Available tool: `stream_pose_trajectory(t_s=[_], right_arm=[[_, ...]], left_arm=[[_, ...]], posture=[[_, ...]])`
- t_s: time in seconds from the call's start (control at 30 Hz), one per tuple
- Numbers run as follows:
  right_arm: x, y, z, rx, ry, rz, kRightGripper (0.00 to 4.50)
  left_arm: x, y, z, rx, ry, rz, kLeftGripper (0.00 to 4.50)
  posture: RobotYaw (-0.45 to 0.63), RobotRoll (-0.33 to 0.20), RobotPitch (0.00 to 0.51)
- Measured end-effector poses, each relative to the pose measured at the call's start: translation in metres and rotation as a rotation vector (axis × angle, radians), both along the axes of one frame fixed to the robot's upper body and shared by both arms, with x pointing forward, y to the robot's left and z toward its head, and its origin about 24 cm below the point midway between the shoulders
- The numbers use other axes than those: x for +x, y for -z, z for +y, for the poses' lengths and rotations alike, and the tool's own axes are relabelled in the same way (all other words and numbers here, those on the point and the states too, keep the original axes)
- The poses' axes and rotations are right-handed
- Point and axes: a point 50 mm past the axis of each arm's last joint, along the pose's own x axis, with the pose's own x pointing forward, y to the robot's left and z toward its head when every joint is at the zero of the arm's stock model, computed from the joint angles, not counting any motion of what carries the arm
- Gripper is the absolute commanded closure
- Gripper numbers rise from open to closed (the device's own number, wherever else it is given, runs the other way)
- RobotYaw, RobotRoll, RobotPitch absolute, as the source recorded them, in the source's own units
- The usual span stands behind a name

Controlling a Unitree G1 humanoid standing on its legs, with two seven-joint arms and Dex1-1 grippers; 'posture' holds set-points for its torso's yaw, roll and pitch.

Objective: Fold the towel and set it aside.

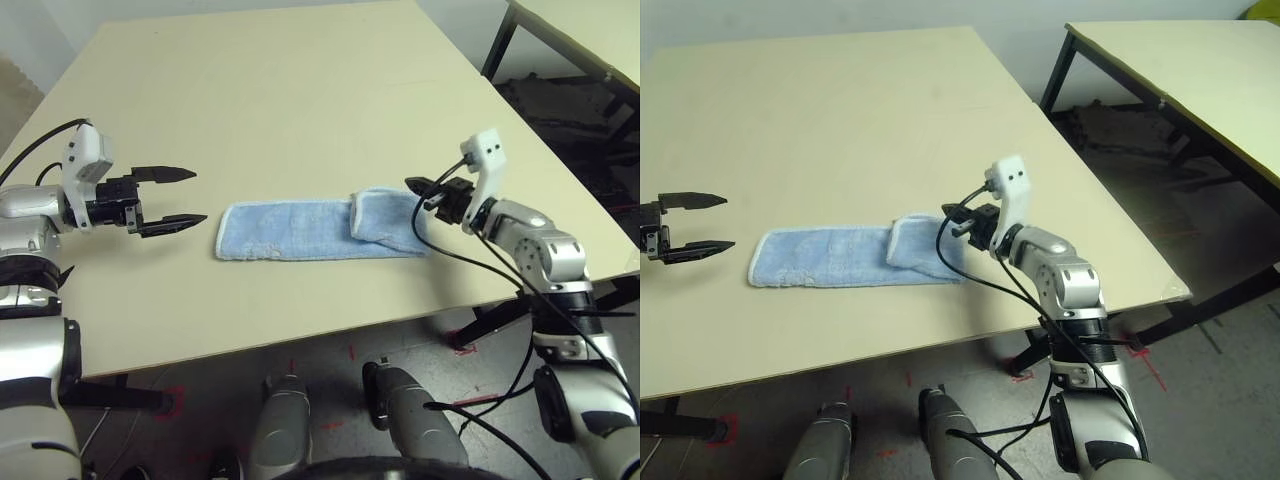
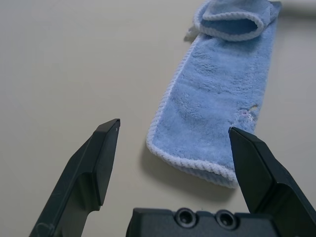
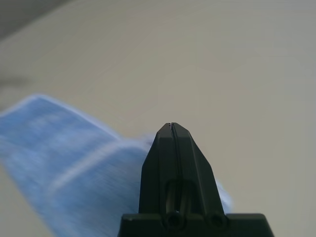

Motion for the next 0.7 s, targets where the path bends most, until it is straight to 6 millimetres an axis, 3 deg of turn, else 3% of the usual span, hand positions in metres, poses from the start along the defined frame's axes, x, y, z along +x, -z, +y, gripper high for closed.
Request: stream_pose_trajectory(t_s=[0.1, 0.23, 0.47, 0.7], right_arm=[[-0.009, 0.003, 0.017, 0.031, -0.055, 0.008, 4.48], [-0.020, 0.032, 0.029, 0.014, -0.086, 0.102, 4.48], [-0.031, 0.070, 0.021, -0.076, -0.082, 0.177, 4.48], [-0.034, 0.069, 0.016, -0.027, -0.151, 0.190, 4.48]], left_arm=[[0.000, 0.000, 0.000, 0.001, 0.000, 0.001, 0.00], [0.000, 0.000, 0.000, 0.007, 0.000, 0.005, 0.00], [0.000, 0.001, 0.000, 0.015, -0.001, 0.011, 0.00], [0.000, 0.001, 0.000, 0.014, -0.001, 0.013, 0.00]], posture=[[0.02, 0.000, 0.147], [0.02, 0.000, 0.147], [0.02, 0.000, 0.147], [0.01, 0.000, 0.151]])
